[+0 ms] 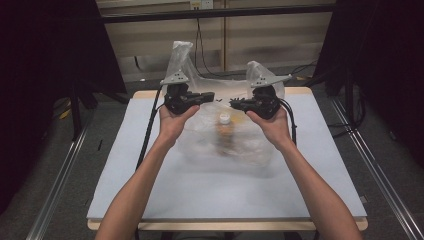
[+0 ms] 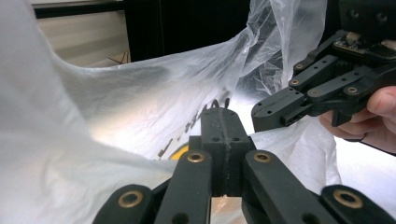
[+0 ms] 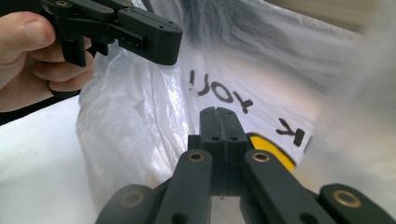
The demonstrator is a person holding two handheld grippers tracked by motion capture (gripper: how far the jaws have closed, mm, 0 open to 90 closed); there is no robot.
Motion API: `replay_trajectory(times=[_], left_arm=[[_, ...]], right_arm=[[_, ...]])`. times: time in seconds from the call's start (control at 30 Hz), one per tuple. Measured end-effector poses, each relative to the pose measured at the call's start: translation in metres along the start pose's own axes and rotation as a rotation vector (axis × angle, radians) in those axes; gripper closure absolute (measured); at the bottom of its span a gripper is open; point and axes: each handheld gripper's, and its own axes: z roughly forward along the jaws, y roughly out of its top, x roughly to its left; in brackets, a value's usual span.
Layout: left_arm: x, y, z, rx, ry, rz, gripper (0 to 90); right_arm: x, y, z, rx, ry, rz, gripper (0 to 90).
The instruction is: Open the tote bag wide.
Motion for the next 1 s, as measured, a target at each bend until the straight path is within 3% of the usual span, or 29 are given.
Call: replay_trajectory(times=[0.5,1.0], left_arm=[[-0.006,-0.048,0.002,0.057,-0.039,-0.028,90.0],[-0.005,-0.081,0.009,0.132,-0.039,-0.052,90.0]], right_arm=[[0.008,-0.037,-0.001,0.012,0.028,0.026,90.0],[0.007,-0.068,0.005,0.029,0.029,0.058,90.0]])
